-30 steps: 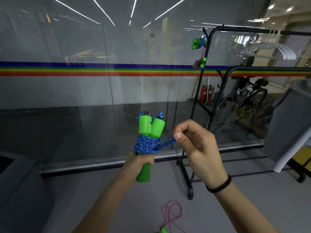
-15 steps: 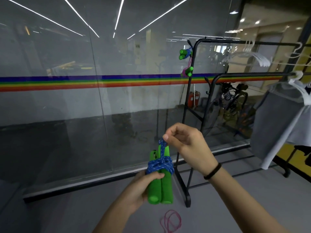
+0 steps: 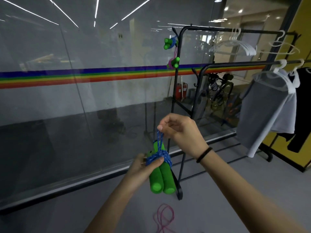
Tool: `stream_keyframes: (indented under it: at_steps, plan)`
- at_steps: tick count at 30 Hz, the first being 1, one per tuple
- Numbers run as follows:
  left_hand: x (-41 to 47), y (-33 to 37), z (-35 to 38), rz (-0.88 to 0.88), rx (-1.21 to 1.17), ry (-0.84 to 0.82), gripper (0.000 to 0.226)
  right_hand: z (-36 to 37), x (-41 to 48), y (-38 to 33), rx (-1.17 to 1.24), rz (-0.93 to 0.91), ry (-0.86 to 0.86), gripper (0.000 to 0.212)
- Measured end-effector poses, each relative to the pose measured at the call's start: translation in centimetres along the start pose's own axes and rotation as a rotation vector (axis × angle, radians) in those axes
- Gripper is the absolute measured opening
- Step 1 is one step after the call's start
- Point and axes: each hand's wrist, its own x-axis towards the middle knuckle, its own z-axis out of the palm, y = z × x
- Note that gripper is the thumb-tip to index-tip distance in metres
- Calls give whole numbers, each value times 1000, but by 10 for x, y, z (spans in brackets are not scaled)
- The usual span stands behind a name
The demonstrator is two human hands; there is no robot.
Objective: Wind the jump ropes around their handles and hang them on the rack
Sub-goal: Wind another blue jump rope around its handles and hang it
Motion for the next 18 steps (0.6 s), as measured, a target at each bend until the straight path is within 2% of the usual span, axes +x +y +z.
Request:
stream_keyframes:
  at_steps: [2, 4, 6, 8, 13, 18]
  plan:
    - [27, 5, 4, 72, 88, 113, 48, -7, 16, 15, 6, 6, 10, 9]
    - [53, 21, 10, 173, 121, 149, 33, -17, 34, 29, -15, 1, 9, 8]
    - [80, 41, 19, 278, 31, 111, 15, -28, 55, 44, -65, -7, 11, 7]
    - [108, 59, 29, 347, -9, 85, 17, -40, 74, 58, -120, 1, 10, 7]
    - [176, 79, 51, 382, 4, 16, 12, -76, 123, 96, -199, 27, 11, 9]
    - [253, 87, 71, 369, 30, -28, 16, -110, 166, 144, -210, 115, 42, 16]
